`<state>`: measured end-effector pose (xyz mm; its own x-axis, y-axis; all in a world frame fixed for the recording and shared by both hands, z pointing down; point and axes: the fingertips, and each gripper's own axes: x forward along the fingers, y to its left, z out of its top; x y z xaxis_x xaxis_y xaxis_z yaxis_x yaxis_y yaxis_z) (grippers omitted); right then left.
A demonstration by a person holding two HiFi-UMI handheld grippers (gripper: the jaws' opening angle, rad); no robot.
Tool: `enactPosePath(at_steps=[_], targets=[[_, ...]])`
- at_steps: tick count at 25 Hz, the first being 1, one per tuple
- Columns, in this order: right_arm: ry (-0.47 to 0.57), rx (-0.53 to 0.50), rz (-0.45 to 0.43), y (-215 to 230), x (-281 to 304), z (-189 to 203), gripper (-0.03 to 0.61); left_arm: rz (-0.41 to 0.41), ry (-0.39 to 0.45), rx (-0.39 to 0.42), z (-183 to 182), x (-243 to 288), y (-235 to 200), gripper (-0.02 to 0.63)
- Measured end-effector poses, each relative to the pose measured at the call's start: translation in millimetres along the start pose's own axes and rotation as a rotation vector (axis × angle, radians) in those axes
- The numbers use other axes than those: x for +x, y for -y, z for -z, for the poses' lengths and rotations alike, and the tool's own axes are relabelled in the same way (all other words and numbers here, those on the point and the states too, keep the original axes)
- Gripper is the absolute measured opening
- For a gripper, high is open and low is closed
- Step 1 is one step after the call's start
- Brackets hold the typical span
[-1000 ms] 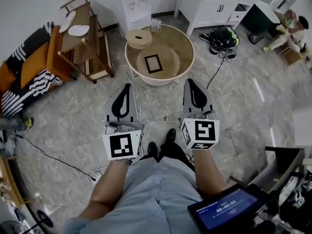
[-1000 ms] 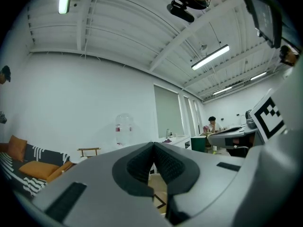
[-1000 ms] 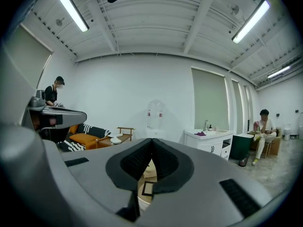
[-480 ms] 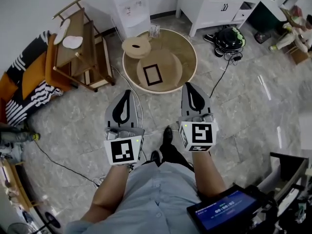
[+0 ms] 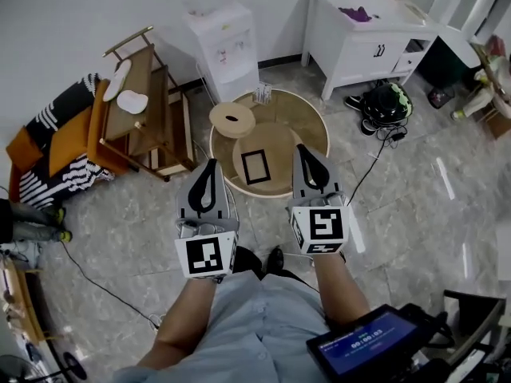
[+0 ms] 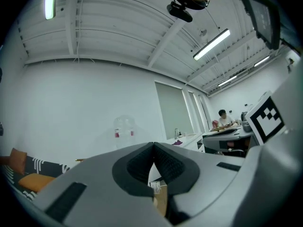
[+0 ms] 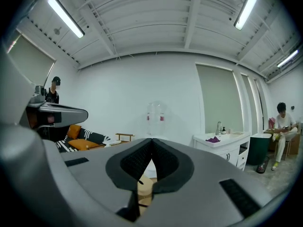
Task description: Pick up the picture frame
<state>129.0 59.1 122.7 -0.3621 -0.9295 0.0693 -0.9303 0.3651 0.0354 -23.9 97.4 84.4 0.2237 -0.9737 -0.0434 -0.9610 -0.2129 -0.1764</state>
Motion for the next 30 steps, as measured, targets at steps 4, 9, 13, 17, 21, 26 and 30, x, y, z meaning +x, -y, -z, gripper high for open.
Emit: enactPosePath(at_steps=[4,9,13,17,21,26,30], targets=[[0.019,-0.011,-0.015,4.9,22.9,-10.6,0.014,-0.039,-0.008,0.01,1.5,13.4,-15.1,0.011],[0.006,-0.02,-0.019,3.8,56.0,-5.5,0.014,-0.046,-0.006,-0.03,10.3,37.7,-31.6,0.011],[-0.032,-0.021,-0.012,8.3,92.4,7.0,0.014,-0.038,-0.044,-0.047,29.3,66.7,-49.6,0.011],[-0.098,-0.021,0.012,13.9,127.7,32.2,0.014,-0.03,-0.083,-0.088,56.7,96.9,-74.0,0.011],[-0.179,-0.018,0.018,11.6,160.7,70.4,0.014,-0.02,-0.133,-0.123,97.1,124.5,-90.8,0.011],[-0.283,-0.016,0.003,-0.3,195.7,125.3,0.014,0.012,-0.197,-0.147,151.2,155.8,-101.5,0.011],[-0.36,-0.006,-0.005,-10.8,213.5,171.3,0.014,0.038,-0.252,-0.173,193.3,173.8,-104.6,0.011]])
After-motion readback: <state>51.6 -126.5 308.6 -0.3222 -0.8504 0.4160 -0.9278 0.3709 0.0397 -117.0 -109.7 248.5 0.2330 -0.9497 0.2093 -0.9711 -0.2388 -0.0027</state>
